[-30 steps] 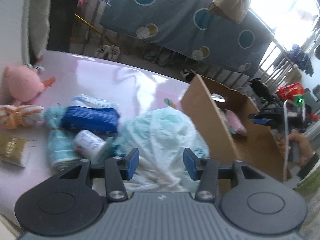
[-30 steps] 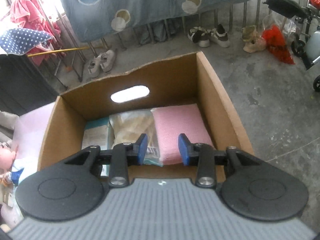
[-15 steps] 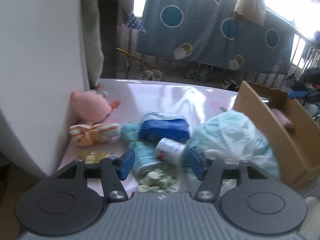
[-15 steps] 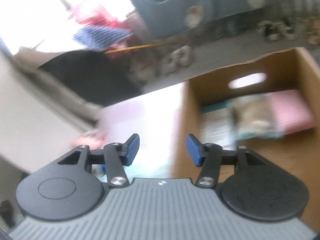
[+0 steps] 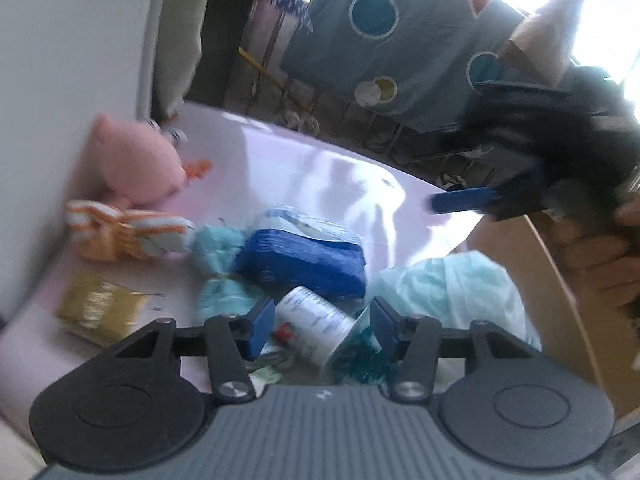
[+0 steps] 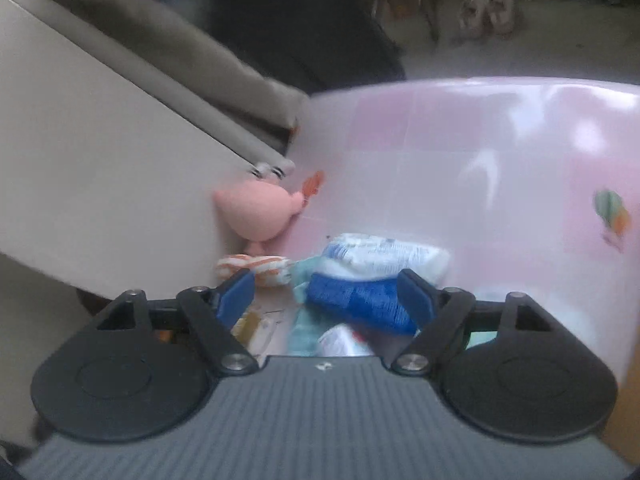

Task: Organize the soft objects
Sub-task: 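Grasp the blue-and-white wipes pack with the right gripper, then carry the wipes pack into the cardboard box and open the right gripper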

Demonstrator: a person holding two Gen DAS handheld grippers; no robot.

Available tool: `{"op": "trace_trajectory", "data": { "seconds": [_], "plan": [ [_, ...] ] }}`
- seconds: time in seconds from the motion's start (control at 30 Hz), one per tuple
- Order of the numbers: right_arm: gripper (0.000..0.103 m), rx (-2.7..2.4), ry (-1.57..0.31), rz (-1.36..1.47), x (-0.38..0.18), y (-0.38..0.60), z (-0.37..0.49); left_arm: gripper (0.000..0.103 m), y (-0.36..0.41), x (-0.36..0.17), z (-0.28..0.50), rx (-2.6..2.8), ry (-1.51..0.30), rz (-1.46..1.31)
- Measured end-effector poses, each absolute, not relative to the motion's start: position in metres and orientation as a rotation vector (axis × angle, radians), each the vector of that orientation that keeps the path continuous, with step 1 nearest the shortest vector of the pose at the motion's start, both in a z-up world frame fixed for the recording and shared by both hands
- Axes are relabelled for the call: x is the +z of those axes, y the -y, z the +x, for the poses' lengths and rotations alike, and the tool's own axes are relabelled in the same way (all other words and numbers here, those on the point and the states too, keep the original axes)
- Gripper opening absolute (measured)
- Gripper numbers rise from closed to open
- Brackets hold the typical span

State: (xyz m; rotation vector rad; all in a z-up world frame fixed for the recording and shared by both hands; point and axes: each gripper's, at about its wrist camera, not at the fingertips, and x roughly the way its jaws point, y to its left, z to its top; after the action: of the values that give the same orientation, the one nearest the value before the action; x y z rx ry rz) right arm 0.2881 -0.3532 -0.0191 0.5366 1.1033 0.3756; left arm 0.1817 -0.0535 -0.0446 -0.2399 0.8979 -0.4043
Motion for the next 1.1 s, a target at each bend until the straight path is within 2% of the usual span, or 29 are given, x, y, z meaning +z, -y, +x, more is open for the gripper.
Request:
{"op": "trace_trajectory", "data": {
  "seconds": [0.23, 0.47, 0.63, 0.8, 0.9, 1.1],
  "plan": [
    [0.079, 0.318, -1.19, 0.484, -0.095, 0.337, 0.36, 0.053, 0.068, -0.079, 0.24, -0.392, -1.025, -0.33],
    [0.079, 0.346, -1.289, 0.485, -0.137, 0.333, 0.371, 0.053, 0.083, -0.101, 0.267, -0.416, -1.115, -0.31],
    [0.077, 0.384, -1.346, 0.527, -0.138, 0.338, 0.369, 0.054, 0.086, -0.112, 0.278, -0.392, -1.15, -0.309],
    [0.065, 0.394, -1.34, 0.524, -0.138, 0.334, 0.367, 0.056, 0.086, -0.119, 0.286, -0.379, -1.17, -0.359],
    [0.058, 0.392, -1.316, 0.531, -0.133, 0.332, 0.364, 0.055, 0.09, -0.112, 0.286, -0.357, -1.147, -0.338],
    [0.054, 0.429, -1.222, 0.564, -0.103, 0.335, 0.358, 0.054, 0.084, -0.082, 0.283, -0.326, -1.043, -0.322]
  ]
}}
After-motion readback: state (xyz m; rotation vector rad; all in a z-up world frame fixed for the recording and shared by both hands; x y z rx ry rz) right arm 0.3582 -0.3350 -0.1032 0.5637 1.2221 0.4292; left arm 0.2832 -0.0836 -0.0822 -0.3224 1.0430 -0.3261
